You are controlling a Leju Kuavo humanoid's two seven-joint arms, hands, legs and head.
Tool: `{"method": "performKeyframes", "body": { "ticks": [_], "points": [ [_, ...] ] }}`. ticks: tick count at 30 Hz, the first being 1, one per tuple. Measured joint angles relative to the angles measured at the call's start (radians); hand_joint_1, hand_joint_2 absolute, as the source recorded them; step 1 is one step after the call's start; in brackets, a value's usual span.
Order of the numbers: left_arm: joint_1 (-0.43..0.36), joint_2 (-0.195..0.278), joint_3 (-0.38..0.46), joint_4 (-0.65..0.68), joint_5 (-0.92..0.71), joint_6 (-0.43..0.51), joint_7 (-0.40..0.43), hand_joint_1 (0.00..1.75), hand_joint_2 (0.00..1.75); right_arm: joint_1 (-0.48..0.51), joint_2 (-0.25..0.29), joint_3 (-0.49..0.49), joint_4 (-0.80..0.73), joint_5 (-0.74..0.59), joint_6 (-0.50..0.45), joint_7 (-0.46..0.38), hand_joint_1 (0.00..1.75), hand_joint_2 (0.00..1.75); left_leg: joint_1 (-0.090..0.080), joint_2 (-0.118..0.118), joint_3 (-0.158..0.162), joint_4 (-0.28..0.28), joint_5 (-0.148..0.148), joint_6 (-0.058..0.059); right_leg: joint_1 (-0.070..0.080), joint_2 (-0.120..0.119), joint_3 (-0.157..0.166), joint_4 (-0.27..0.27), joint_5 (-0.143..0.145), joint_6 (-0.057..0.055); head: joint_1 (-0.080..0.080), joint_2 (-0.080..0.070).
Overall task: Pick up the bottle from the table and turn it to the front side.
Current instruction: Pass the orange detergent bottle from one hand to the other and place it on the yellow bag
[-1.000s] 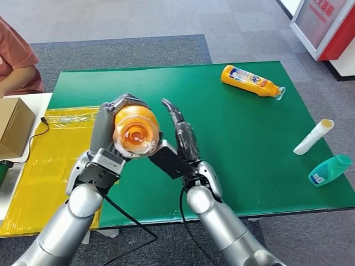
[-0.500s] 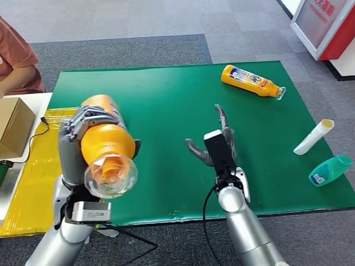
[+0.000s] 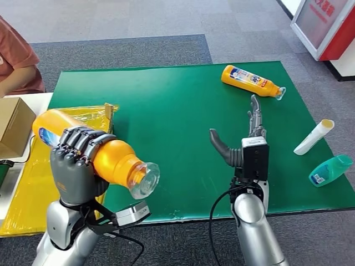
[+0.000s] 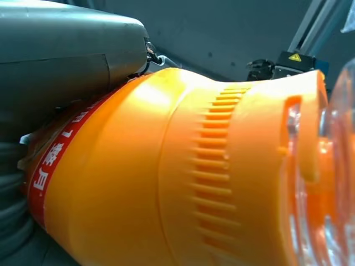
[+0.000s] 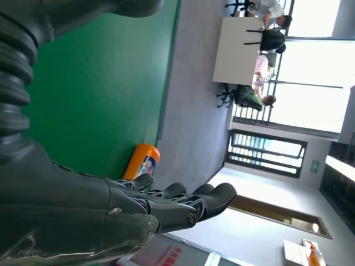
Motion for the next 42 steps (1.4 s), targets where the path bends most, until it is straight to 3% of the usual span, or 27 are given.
{"method": "performKeyframes", "body": {
  "ticks": [5,10,17,23,28,34,38,42],
  "points": [
    [0.000,-0.004,0.043,0.133,-0.041,-0.023,0.097,1.75,1.75,0.027,-0.010,0.001,-0.124,0.013,-0.013,-0.011,0.00,1.75,0.000,0.000,0.000,0.000,0.000,0.000,0.000,0.000,0.000,0.000,0.000,0.000,0.000,0.000],
    [-0.025,0.001,0.076,0.306,-0.037,-0.038,0.119,1.75,1.75,0.031,-0.022,0.004,-0.210,0.035,-0.014,0.004,0.00,1.75,0.000,0.000,0.000,0.000,0.001,0.000,0.000,0.000,0.000,0.000,0.001,-0.001,0.000,0.000],
    [-0.046,0.003,0.089,0.392,-0.061,-0.078,0.142,1.75,1.75,0.031,-0.028,0.005,-0.242,0.036,-0.014,0.001,0.00,1.75,0.000,0.000,0.000,0.000,0.000,0.000,0.000,0.000,0.000,0.000,0.001,0.000,0.000,0.000],
    [-0.169,0.027,0.122,0.642,-0.048,-0.216,0.169,1.75,1.75,0.020,-0.035,0.016,-0.283,0.039,-0.011,-0.011,0.00,1.75,0.000,0.000,0.000,0.000,0.002,-0.001,0.000,0.000,0.000,0.000,0.002,-0.002,0.000,0.000],
    [-0.267,0.050,0.163,0.901,-0.043,-0.238,0.182,1.75,1.75,0.009,-0.041,0.033,-0.316,0.041,-0.008,-0.012,0.00,1.75,0.000,0.000,0.000,0.000,0.003,-0.002,0.001,0.000,-0.001,0.001,0.003,-0.003,0.000,0.000],
    [-0.325,0.065,0.214,1.090,-0.034,-0.239,0.233,1.75,1.75,0.005,-0.055,0.035,-0.323,0.039,-0.006,-0.012,0.00,1.75,0.000,0.000,0.001,0.000,0.002,-0.002,0.000,0.000,0.001,0.001,0.002,-0.002,0.000,0.000],
    [-0.357,0.070,0.245,1.158,-0.042,-0.215,0.253,0.00,1.75,0.007,-0.064,0.035,-0.328,0.040,-0.009,-0.017,0.00,1.75,0.000,0.002,0.006,-0.001,0.000,-0.004,0.000,0.002,0.004,0.001,0.003,-0.004,0.000,0.000],
    [-0.365,0.074,0.274,1.189,-0.055,-0.179,0.252,0.00,1.75,0.012,-0.070,0.034,-0.337,0.045,-0.014,-0.020,0.00,1.75,0.001,0.003,0.009,-0.002,0.001,-0.006,0.001,0.004,0.005,0.001,0.003,-0.006,0.000,0.000]
  ]
}}
